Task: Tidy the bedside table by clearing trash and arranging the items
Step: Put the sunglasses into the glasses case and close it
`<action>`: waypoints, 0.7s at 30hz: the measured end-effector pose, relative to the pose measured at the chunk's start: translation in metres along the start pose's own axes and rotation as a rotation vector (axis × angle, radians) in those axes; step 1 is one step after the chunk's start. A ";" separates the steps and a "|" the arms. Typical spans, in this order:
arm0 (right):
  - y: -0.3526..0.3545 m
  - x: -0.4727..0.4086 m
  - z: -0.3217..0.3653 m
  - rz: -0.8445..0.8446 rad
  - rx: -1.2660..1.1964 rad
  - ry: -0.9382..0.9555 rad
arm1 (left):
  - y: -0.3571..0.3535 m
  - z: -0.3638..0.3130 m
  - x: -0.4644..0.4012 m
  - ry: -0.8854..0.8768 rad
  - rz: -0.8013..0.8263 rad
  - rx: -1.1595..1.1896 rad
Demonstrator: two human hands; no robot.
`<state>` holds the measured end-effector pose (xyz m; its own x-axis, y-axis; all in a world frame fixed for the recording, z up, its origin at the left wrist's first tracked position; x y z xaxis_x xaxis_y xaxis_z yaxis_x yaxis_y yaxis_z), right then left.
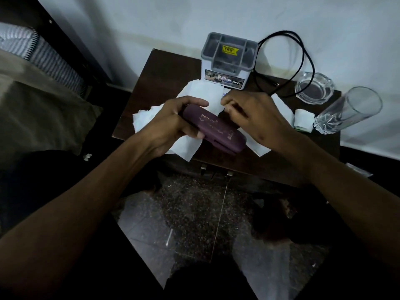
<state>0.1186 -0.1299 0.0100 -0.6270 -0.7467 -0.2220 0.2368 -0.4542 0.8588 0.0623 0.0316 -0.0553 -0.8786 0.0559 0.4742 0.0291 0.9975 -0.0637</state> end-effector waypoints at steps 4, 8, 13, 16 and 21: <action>0.005 0.002 -0.027 -0.078 0.082 -0.113 | 0.001 -0.004 0.004 -0.010 0.020 0.051; 0.016 0.010 -0.079 -0.087 0.188 -0.299 | 0.029 -0.007 0.001 -0.010 -0.152 0.091; -0.006 0.010 -0.101 0.034 0.242 -0.298 | 0.047 -0.012 -0.002 -0.034 -0.253 0.053; -0.019 0.005 -0.106 0.100 0.295 -0.304 | 0.052 -0.013 -0.004 -0.059 -0.305 0.043; -0.020 -0.001 -0.106 0.083 0.369 -0.324 | 0.057 -0.013 -0.009 -0.083 -0.356 0.065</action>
<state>0.1934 -0.1716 -0.0561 -0.8297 -0.5566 -0.0416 0.0538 -0.1540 0.9866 0.0783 0.0887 -0.0520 -0.8640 -0.3001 0.4042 -0.3130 0.9491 0.0357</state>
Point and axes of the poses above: each hand's wrist, its own x-axis away from the middle knuckle, its own y-axis out of the back of the hand, z = x × y, the point moved 9 cm from there along -x, towards the middle knuckle, and after that the axes turned 7 degrees about y, right-handed, at the moved point
